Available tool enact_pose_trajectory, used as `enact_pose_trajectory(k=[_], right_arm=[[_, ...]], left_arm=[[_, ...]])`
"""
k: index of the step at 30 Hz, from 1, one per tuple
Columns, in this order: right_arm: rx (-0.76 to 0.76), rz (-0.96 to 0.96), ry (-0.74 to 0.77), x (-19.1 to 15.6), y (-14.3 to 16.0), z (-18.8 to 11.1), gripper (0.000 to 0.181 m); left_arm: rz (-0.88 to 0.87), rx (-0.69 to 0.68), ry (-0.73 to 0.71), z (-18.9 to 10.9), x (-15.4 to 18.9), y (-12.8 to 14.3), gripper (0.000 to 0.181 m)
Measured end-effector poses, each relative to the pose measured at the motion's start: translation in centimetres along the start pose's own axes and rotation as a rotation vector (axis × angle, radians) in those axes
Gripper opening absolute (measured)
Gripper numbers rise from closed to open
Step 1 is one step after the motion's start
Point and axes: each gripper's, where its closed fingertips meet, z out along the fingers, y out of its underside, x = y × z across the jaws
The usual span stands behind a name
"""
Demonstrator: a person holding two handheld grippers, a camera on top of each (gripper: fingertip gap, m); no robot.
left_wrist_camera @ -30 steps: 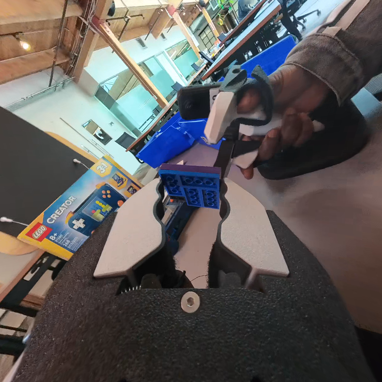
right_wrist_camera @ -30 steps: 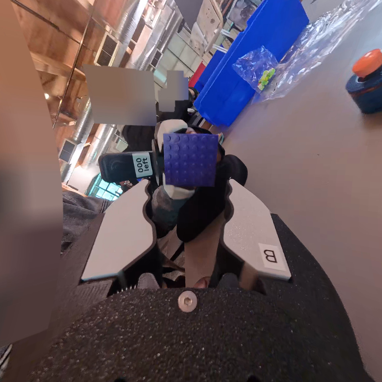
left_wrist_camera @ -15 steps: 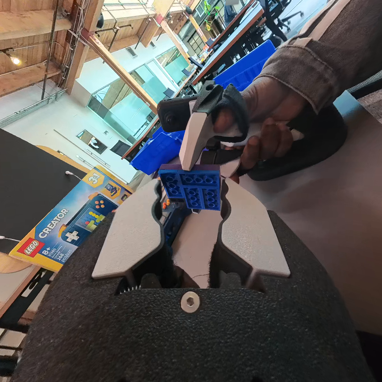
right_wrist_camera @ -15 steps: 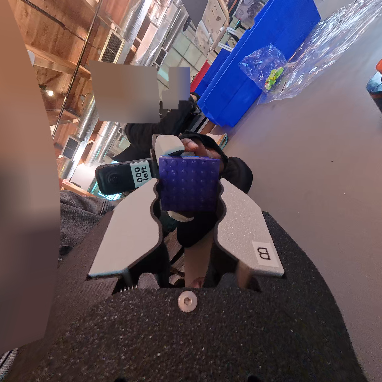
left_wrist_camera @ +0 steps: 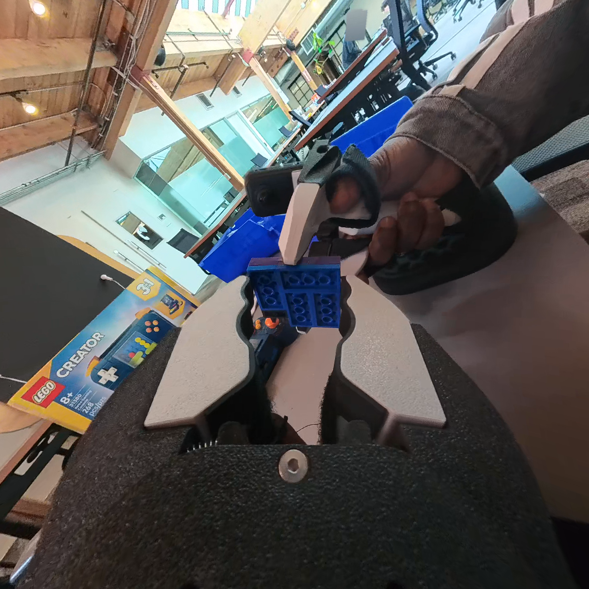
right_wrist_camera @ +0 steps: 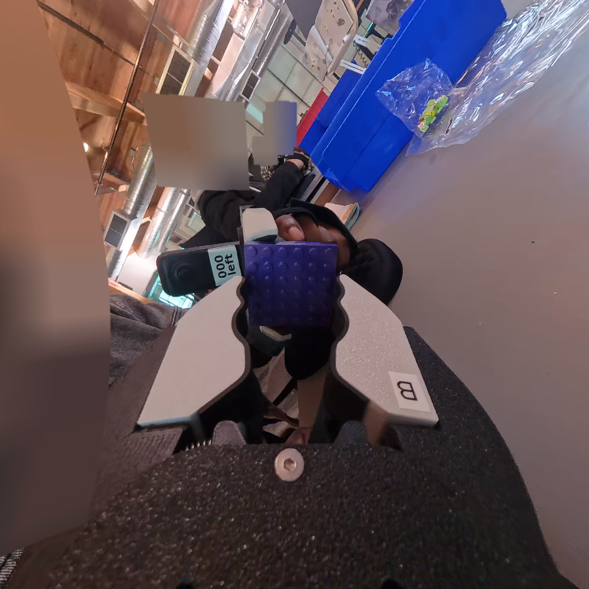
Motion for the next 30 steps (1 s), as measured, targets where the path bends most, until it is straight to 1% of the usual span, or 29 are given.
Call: enact_pose_trajectory(k=[10,12,13,14,15,16,18,19,20,21,23,26,27,30], right_arm=[[0.019,-0.009,0.092,0.9,0.2,-0.2,0.051],[0.01,-0.073,0.129,0.9,0.2,-0.2,0.051],[0.019,-0.136,0.147,0.8,-0.1,-0.4,0.052],[0.017,-0.231,0.167,0.5,-0.4,-0.7,0.051],[0.009,-0.33,0.199,0.3,-0.7,-1.3,0.051],[0.003,-0.458,0.188,-0.8,-1.0,-1.8,0.051],[-0.024,-0.677,0.144,-2.8,-0.7,-2.5,0.051],[-0.043,-0.747,0.111,-3.6,-0.3,-2.7,0.051],[-0.039,-0.8,0.073,-4.4,0.0,-2.7,0.051],[-0.019,-0.832,0.046,-5.0,0.1,-2.8,0.051],[0.018,-0.861,-0.012,-5.9,0.4,-2.9,0.051],[0.062,-0.899,-0.034,-6.5,0.3,-3.0,0.051],[0.071,-0.916,-0.045,-6.6,0.4,-3.1,0.051],[0.092,-0.965,-0.096,-7.3,0.8,-3.5,0.051]], left_arm=[[-0.032,-0.053,0.01,0.0,0.3,1.0,0.051],[-0.02,-0.046,0.005,0.1,0.3,0.9,0.051],[-0.022,-0.024,0.004,0.0,0.2,0.7,0.051],[-0.069,-0.004,0.029,-0.2,0.3,0.4,0.05],[-0.164,0.018,0.063,-0.5,0.3,0.2,0.049],[-0.294,0.083,0.107,-1.1,0.2,-0.6,0.053],[-0.612,0.23,0.164,-2.1,-1.2,-2.6,0.055],[-0.73,0.277,0.177,-2.3,-2.0,-3.4,0.057],[-0.781,0.316,0.217,-2.3,-2.1,-4.4,0.061],[-0.786,0.325,0.235,-2.0,-1.8,-5.3,0.062],[-0.702,0.284,0.223,-1.0,-1.0,-6.5,0.058],[-0.558,0.246,0.144,0.1,-0.4,-7.5,0.049],[-0.544,0.228,0.126,0.3,-0.4,-7.6,0.051],[-0.606,0.225,0.177,0.3,0.2,-8.0,0.052]])
